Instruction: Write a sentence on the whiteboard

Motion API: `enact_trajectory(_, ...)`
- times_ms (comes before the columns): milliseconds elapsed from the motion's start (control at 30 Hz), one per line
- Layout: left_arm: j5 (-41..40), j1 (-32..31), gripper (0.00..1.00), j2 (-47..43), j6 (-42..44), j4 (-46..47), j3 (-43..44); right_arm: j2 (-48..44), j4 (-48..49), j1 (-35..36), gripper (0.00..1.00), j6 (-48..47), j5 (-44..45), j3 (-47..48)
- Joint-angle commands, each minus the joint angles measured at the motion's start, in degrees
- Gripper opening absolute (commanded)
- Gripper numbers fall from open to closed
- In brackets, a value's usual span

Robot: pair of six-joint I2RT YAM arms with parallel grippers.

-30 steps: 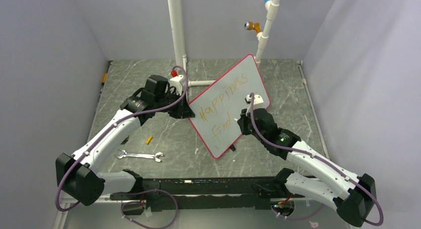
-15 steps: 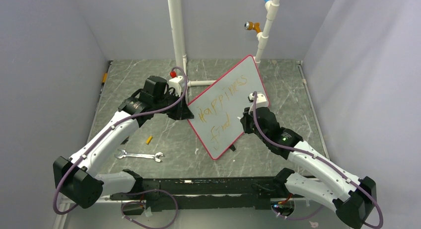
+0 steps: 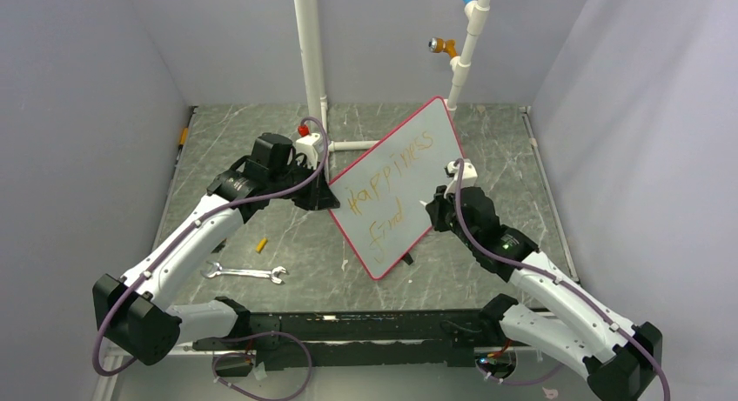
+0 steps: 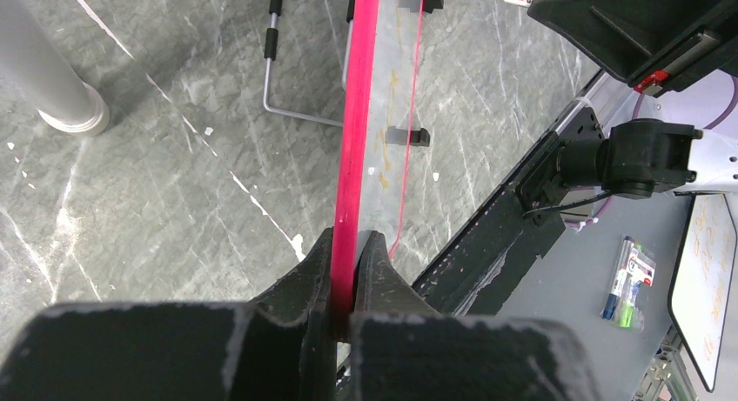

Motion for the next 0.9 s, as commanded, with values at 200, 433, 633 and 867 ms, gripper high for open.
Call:
enact_trajectory(200, -21.03, 1.04, 0.0, 1.23, 15.26, -4.5, -1.57, -1.7, 7.84, -4.05, 0.0, -0.18, -7.32, -2.8)
enact_trajectory(433, -21.22, 1.0, 0.0, 1.29, 15.28, -4.46, -1.61, 0.77, 11.0, -5.24, 0.0, 0.13, -10.74, -2.7)
enact_trajectory(633, -21.25, 1.05, 0.0, 1.42, 15.28, -4.51, -1.63, 3.49, 13.05, -5.48, 0.0, 0.0, -11.83, -1.9)
enact_trajectory(867, -21.49, 1.06, 0.0, 1.42, 15.33, -4.5, -1.67, 6.4, 14.45, -5.59, 0.0, 0.16, -13.27, -1.72)
